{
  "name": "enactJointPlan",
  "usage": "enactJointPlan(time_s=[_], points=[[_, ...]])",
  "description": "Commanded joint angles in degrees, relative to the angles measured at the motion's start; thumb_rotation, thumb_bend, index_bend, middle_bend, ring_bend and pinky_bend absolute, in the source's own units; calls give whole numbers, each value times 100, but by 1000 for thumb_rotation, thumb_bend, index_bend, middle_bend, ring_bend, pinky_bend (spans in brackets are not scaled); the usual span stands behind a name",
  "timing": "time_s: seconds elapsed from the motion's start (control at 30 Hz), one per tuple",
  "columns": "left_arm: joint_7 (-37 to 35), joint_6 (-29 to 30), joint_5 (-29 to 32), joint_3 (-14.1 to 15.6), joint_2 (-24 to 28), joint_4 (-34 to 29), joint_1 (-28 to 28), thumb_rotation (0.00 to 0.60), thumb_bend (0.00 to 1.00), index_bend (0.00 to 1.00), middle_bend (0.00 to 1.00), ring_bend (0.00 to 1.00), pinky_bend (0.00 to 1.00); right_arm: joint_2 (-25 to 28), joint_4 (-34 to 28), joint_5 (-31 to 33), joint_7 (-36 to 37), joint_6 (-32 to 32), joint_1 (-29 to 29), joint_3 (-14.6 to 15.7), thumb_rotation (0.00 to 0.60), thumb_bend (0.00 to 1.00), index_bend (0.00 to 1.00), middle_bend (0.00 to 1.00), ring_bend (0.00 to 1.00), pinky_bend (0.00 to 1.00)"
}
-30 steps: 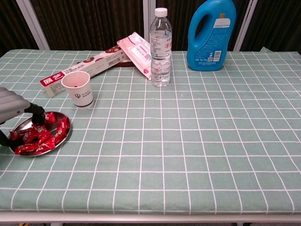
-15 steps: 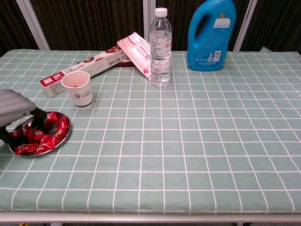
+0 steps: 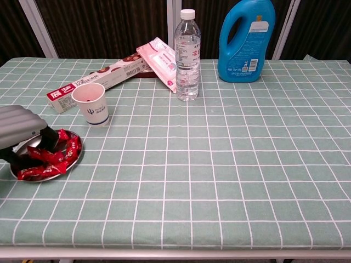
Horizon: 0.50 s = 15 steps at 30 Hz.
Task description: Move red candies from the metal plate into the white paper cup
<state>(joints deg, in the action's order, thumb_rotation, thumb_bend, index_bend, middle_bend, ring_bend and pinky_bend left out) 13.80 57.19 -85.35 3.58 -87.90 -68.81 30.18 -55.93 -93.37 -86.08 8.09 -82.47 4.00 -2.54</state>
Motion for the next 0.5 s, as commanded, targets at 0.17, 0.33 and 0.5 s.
enactJointPlan(time_s=[0.17, 0.33, 0.5], points=[[-401, 263, -52, -251, 419, -559, 68, 600, 419, 660, 700, 992, 1000, 0, 32, -16, 39, -1, 5, -1, 600, 93, 18, 135, 60, 379], [-502, 285, 26, -523, 676, -854, 222, 600, 419, 660, 700, 992, 1000, -12, 61, -18, 59, 4, 4, 4, 600, 94, 19, 135, 60, 379], [-529, 64, 176, -822, 813, -1043, 513, 600, 417, 660, 700, 992, 1000, -11, 66, -1, 68, -4, -7, 2, 600, 94, 19, 135, 60, 379]])
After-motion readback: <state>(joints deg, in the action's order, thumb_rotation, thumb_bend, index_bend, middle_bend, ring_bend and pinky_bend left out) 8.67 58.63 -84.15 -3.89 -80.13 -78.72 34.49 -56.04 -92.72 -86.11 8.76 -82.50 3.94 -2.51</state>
